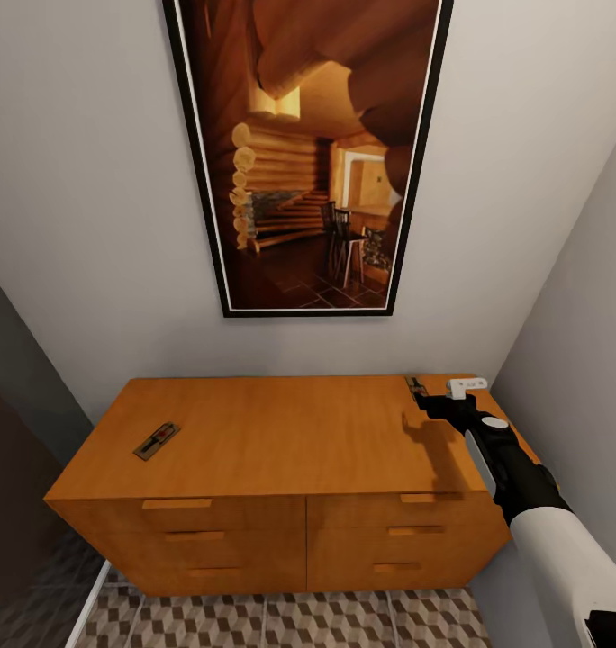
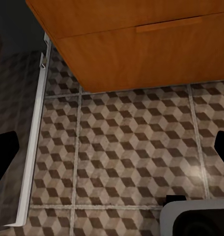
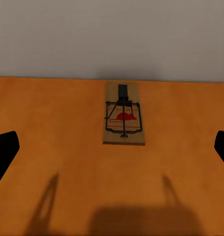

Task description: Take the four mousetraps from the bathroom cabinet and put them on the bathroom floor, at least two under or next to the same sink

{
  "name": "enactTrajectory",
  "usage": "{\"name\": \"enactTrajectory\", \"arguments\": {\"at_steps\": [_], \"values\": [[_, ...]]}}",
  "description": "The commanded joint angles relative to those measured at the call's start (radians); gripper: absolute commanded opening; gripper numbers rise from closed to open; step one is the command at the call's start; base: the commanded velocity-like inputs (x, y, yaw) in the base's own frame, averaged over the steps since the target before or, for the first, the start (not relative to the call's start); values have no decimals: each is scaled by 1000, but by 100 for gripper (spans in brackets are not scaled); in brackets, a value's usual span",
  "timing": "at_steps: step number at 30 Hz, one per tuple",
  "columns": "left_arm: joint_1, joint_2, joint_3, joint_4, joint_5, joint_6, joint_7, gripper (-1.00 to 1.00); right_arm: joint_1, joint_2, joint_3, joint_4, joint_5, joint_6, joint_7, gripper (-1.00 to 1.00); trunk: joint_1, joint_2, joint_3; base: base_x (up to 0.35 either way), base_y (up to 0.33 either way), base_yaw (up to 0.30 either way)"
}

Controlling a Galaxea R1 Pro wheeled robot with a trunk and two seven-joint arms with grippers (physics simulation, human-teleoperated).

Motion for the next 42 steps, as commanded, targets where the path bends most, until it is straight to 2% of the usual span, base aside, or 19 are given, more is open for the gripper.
{"name": "enactTrajectory", "arguments": {"at_steps": [1,19,27,42], "values": [[-2,0,-9,3,4,-5,5,100,-1,0,-3,-2,1,6,6,100,1,-2,-2,0,0,0],[-1,0,-9,3,4,-2,6,100,-1,2,-4,1,0,8,7,100,1,-2,-2,8,0,0],[-2,-2,-9,3,4,-2,6,100,-1,2,-5,30,0,8,8,100,1,-2,-2,155,0,0],[-2,-2,-9,3,5,-2,7,100,-1,3,-4,55,0,8,9,100,1,-2,-2,9,0,0]]}}
